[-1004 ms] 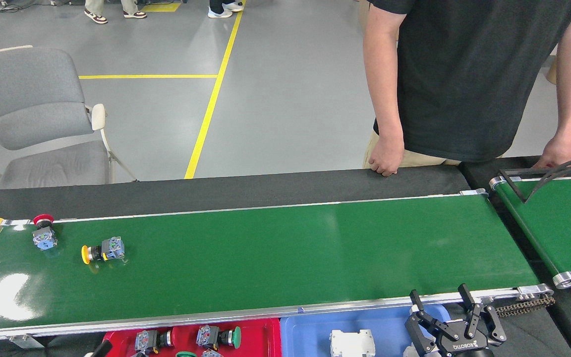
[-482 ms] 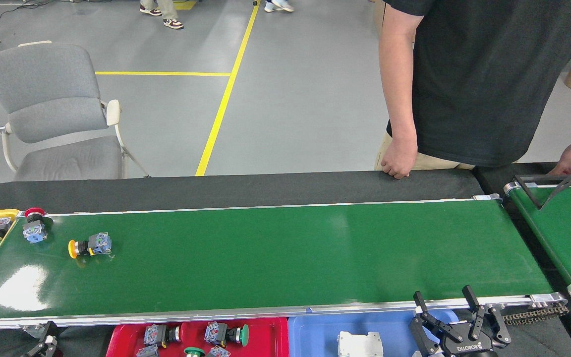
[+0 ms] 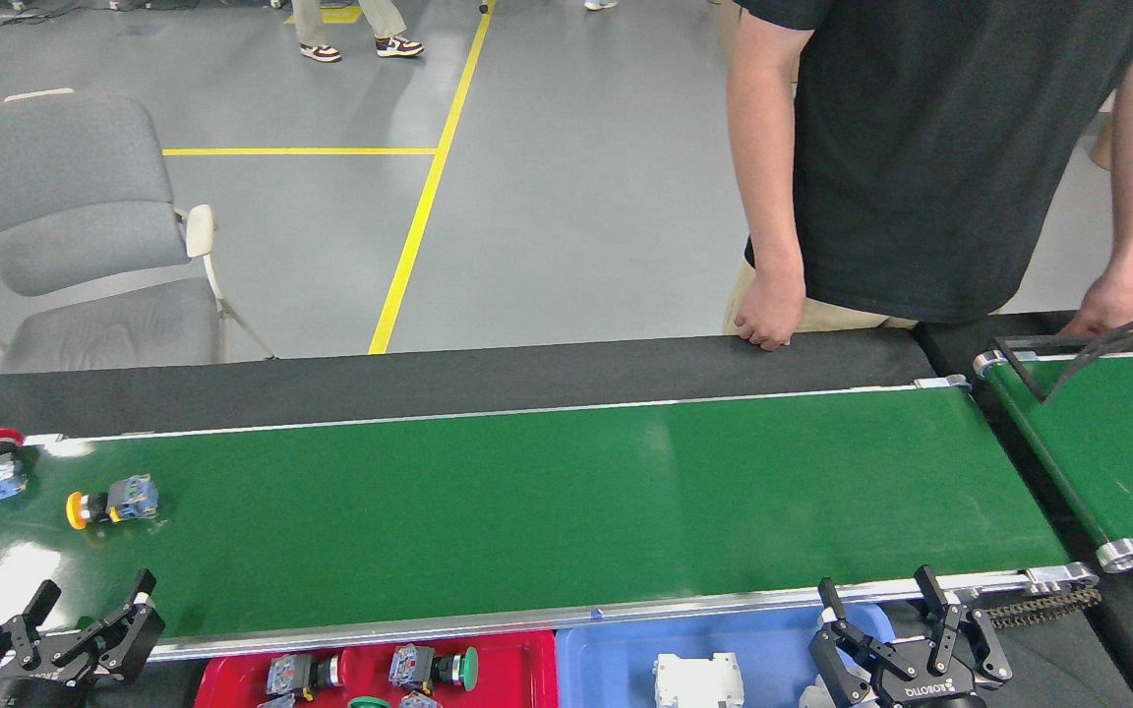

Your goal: Pick switch part from conveyor to tray

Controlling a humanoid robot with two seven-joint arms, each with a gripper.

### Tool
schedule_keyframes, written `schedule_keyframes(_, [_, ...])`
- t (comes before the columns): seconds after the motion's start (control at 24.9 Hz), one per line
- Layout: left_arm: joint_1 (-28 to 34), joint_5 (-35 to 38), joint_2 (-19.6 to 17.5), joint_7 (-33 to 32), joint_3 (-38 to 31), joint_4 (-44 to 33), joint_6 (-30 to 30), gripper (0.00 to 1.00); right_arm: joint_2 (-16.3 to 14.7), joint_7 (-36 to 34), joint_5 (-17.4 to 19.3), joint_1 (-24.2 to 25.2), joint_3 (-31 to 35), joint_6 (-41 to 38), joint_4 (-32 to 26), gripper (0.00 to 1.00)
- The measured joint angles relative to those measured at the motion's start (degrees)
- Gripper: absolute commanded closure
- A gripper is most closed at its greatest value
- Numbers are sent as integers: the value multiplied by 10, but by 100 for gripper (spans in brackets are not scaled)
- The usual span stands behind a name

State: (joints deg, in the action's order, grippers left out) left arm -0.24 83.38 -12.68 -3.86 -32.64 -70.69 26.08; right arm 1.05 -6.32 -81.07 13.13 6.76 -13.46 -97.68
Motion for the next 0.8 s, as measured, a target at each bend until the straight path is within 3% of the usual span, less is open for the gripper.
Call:
schedule_keyframes(0.12, [-11, -2, -20, 0, -2, 27, -20, 0, -1, 0, 0, 0, -2, -1, 0, 0])
schedule_keyframes(0.4, [-50, -3, -29, 0, -4, 69, -36, 0, -1, 0, 0, 0, -13, -5, 1, 0])
schedule_keyframes(0.8, [-132, -3, -96, 12, 20, 203, -103, 0, -1, 0, 0, -2, -43, -6, 3, 0])
